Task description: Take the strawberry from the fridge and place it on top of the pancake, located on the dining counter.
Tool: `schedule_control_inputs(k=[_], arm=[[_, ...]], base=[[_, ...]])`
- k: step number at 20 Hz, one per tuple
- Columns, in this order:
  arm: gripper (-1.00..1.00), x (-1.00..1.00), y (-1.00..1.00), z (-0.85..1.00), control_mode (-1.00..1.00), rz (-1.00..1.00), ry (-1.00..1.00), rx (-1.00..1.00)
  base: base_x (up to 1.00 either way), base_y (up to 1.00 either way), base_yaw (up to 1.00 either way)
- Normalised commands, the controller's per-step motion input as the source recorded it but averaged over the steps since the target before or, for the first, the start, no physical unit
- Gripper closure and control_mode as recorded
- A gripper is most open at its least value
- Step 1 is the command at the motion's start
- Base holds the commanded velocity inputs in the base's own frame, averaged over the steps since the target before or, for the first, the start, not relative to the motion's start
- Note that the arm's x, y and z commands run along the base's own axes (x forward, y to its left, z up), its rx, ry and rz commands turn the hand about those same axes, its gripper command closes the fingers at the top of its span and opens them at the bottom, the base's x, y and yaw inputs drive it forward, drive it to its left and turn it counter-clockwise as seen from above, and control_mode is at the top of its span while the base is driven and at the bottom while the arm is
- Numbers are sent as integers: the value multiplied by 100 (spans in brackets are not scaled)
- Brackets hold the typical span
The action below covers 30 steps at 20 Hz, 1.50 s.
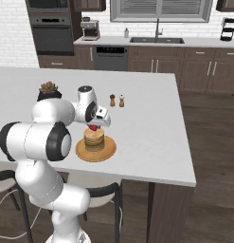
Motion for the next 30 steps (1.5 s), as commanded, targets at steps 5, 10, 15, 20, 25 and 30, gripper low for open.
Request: schedule_control_inputs(k=[5, 10, 15, 20, 25, 30], arm=[[100, 0, 0, 0, -100, 0, 0, -1], [100, 0, 2, -6, -100, 0, 5, 0], [100, 0, 2, -14, -100, 0, 8, 0], [100, 0, 0, -3, -100, 0, 3, 0], [100, -1, 0, -1, -100, 0, 0, 0], [-100, -9, 0, 0, -100, 0, 0, 0]], base=[[0, 0, 0], [0, 0, 0], [0, 0, 0], [0, 0, 0], [0, 0, 0], [0, 0, 0]])
